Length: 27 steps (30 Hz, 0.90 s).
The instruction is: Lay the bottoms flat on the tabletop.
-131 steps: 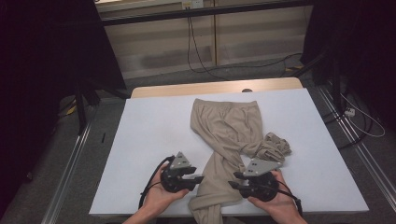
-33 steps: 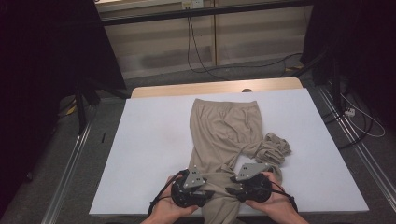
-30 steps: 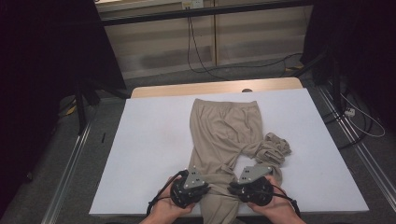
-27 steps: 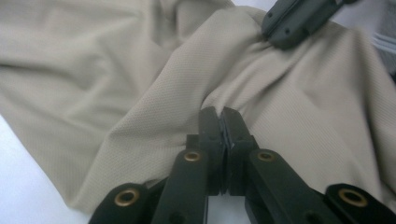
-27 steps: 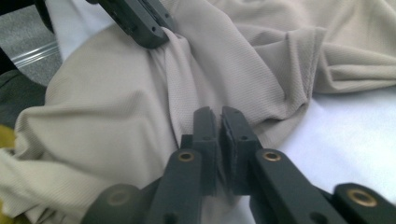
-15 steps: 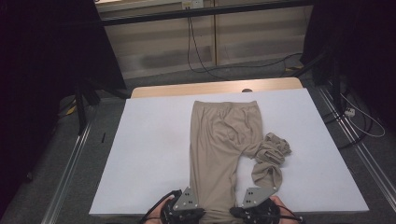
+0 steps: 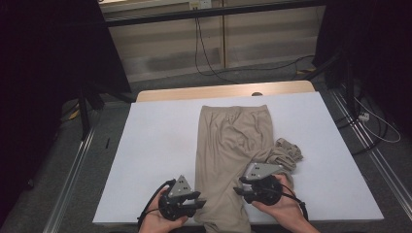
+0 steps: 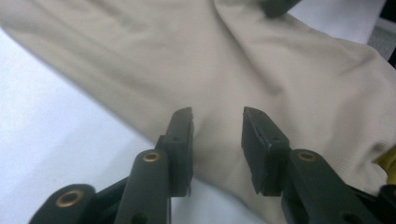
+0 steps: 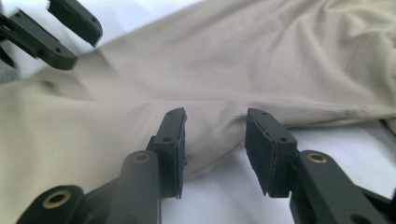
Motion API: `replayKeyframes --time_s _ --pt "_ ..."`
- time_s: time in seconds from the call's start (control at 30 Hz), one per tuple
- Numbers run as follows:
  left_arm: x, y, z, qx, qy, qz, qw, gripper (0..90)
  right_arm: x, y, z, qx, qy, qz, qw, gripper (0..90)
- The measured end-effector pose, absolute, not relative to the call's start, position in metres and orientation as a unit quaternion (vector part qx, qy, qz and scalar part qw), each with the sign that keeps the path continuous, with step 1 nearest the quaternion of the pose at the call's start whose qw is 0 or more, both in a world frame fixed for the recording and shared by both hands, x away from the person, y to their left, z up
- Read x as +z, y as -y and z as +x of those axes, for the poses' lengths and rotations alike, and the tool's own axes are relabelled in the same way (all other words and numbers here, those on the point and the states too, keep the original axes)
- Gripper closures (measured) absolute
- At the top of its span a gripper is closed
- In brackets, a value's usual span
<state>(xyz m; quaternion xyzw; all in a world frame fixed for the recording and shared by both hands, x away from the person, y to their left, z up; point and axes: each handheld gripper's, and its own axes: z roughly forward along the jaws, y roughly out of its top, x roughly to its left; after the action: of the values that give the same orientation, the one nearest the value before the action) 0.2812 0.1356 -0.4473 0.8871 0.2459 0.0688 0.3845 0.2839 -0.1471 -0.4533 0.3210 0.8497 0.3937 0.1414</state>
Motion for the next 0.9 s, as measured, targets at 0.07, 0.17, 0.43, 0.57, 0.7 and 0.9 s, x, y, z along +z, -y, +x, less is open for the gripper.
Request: replayKeyframes --time_s 0.07,0.17,0.43,0.57,0.7,0.9 --pt "-0.448 -0.135 0.280 0.075 -0.242 0.889 0.382 61.9 -0.460 0.145 0.284 0.375 -0.857 0.324 0.141 80.9" --pt "-0.451 -0.134 0.278 0.077 -0.234 0.895 0.372 56.5 -0.460 0.149 0.277 0.363 -0.859 0.330 0.147 89.1" --pt "-0.453 -0.117 0.279 0.086 -0.217 0.908 0.349 72.7 -0.455 0.177 0.268 0.347 -0.856 0.349 0.158 88.7" --pt "-0.450 -0.110 0.276 0.122 -0.224 0.909 0.330 90.0 -0.458 0.172 0.270 0.353 -0.856 0.344 0.155 79.7" --pt "-0.450 -0.118 0.295 0.121 -0.254 0.898 0.339 90.0 -0.459 0.163 0.276 0.354 -0.857 0.336 0.167 84.5" --pt "-0.452 -0.113 0.326 0.129 -0.281 0.885 0.348 90.0 -0.459 0.157 0.288 0.342 -0.852 0.344 0.195 90.0"
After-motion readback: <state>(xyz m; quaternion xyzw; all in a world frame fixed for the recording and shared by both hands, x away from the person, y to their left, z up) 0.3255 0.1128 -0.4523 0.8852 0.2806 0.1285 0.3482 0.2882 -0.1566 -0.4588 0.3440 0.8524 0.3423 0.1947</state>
